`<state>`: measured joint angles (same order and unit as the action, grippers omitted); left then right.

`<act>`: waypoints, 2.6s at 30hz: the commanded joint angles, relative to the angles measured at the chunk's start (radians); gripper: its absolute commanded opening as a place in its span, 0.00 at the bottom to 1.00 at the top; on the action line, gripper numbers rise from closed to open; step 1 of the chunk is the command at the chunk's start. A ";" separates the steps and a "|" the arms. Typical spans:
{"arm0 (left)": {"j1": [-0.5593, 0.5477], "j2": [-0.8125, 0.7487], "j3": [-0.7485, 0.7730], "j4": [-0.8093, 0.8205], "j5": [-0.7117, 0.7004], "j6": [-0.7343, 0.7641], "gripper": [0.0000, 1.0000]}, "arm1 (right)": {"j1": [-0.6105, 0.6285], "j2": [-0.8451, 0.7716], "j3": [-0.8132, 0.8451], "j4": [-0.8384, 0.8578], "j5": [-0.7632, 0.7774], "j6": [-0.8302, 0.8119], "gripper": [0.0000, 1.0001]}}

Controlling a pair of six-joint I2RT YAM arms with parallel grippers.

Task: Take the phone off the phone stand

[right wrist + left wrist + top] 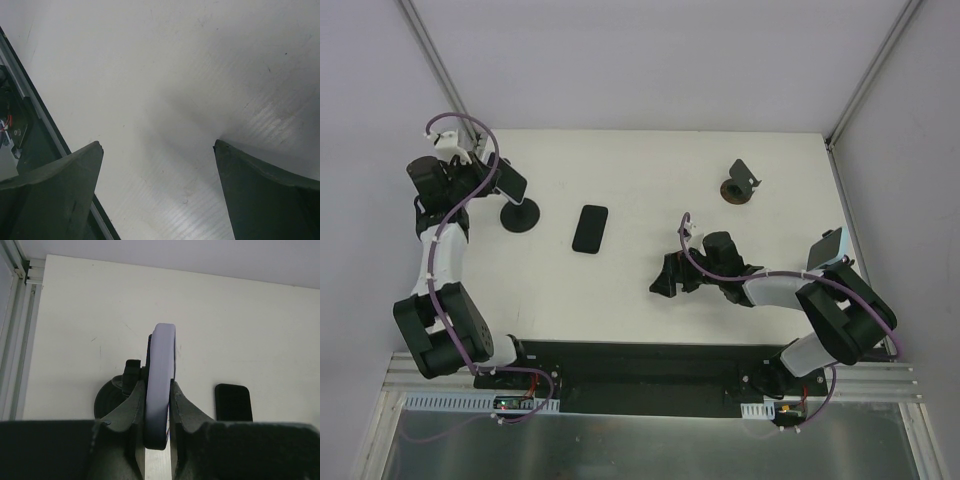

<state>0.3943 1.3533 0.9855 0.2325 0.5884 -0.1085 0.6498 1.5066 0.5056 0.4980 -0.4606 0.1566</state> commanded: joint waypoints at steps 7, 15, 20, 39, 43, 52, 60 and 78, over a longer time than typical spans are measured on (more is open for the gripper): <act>-0.066 -0.175 -0.038 0.021 -0.104 0.020 0.00 | 0.004 -0.014 0.019 0.033 -0.030 0.008 0.96; -0.132 -0.270 -0.031 -0.054 -0.234 0.030 0.00 | 0.004 -0.054 0.007 0.024 -0.024 0.003 0.96; -0.207 -0.324 -0.008 -0.120 -0.306 0.067 0.00 | 0.004 -0.086 0.002 0.004 -0.013 -0.003 0.96; -0.642 -0.546 0.045 -0.325 -0.081 -0.154 0.00 | 0.004 -0.422 -0.024 -0.219 0.144 -0.068 0.96; -0.869 -0.505 0.059 -0.328 -0.209 -0.135 0.00 | 0.004 -0.557 -0.036 -0.297 0.216 -0.080 0.96; -1.205 -0.289 0.125 -0.297 -0.412 -0.080 0.00 | 0.002 -0.932 -0.125 -0.346 0.329 -0.101 0.96; -1.296 -0.186 0.078 -0.102 -0.571 -0.141 0.00 | 0.002 -1.074 -0.095 -0.516 0.385 -0.149 0.96; -1.339 -0.134 0.062 -0.051 -0.653 -0.207 0.57 | 0.002 -1.010 -0.006 -0.594 0.379 -0.199 0.96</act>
<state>-0.9371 1.2541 1.0183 0.0696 -0.0788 -0.2981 0.6510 0.4755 0.4191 -0.0700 -0.0898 0.0040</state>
